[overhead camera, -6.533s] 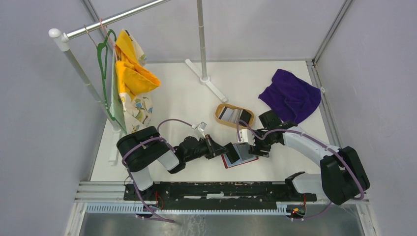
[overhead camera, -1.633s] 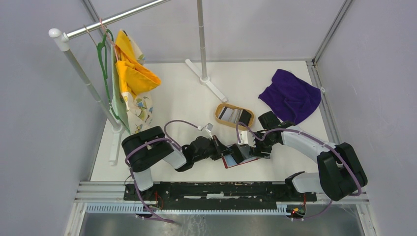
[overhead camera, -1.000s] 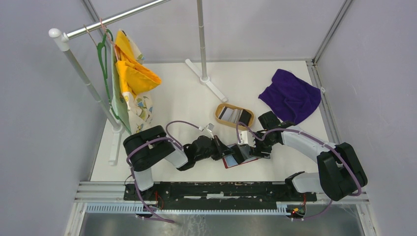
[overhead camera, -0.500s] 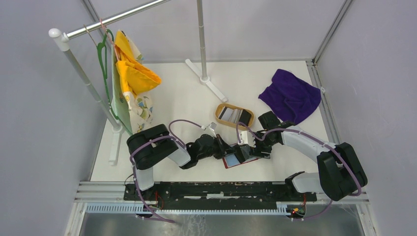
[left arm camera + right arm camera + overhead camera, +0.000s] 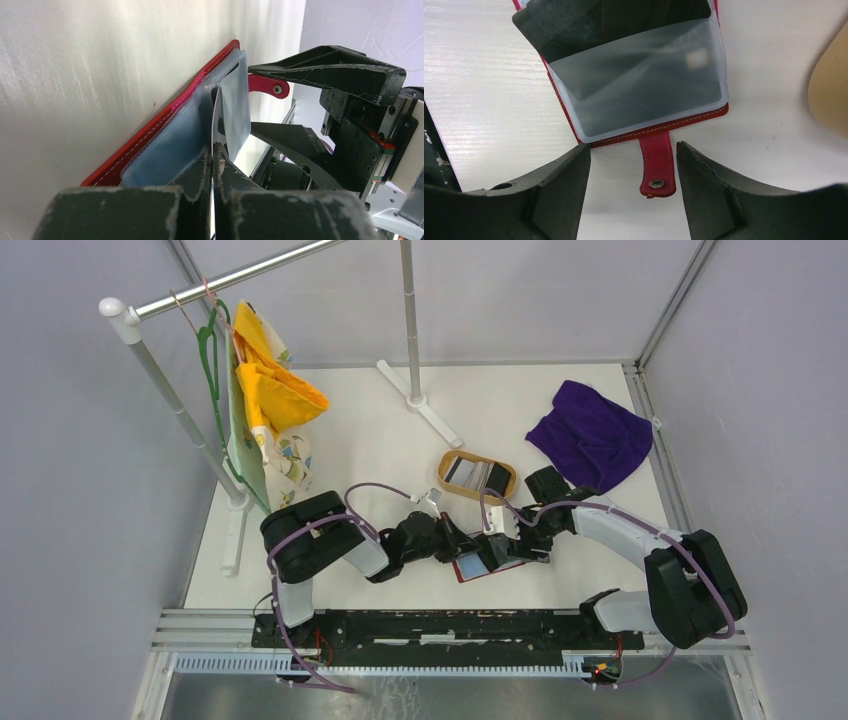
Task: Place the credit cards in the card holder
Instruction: Insert the credit card into the card holder.
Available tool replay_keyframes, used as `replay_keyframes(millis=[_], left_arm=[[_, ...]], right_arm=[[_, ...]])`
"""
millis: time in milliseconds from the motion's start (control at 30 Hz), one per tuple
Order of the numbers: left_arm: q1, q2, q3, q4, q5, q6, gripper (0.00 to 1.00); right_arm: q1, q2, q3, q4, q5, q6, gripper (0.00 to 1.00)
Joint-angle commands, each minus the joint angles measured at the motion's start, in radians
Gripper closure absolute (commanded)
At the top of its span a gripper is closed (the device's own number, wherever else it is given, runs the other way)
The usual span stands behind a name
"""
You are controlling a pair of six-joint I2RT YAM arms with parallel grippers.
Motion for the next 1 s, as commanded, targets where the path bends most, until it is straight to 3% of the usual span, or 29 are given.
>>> replay_keyframes(millis=[0,967], left_arm=[[-0.008,-0.006,-0.029,-0.01,0.014,-0.05,0.98],[-0.005,-0.018,-0.007,-0.088,0.043,-0.075,0.98]], right_arm=[[-0.002,0.014,-0.009,-0.024,0.014,-0.015,0.3],[0.0,0.018,-0.009,-0.022,0.018,-0.012,0.31]])
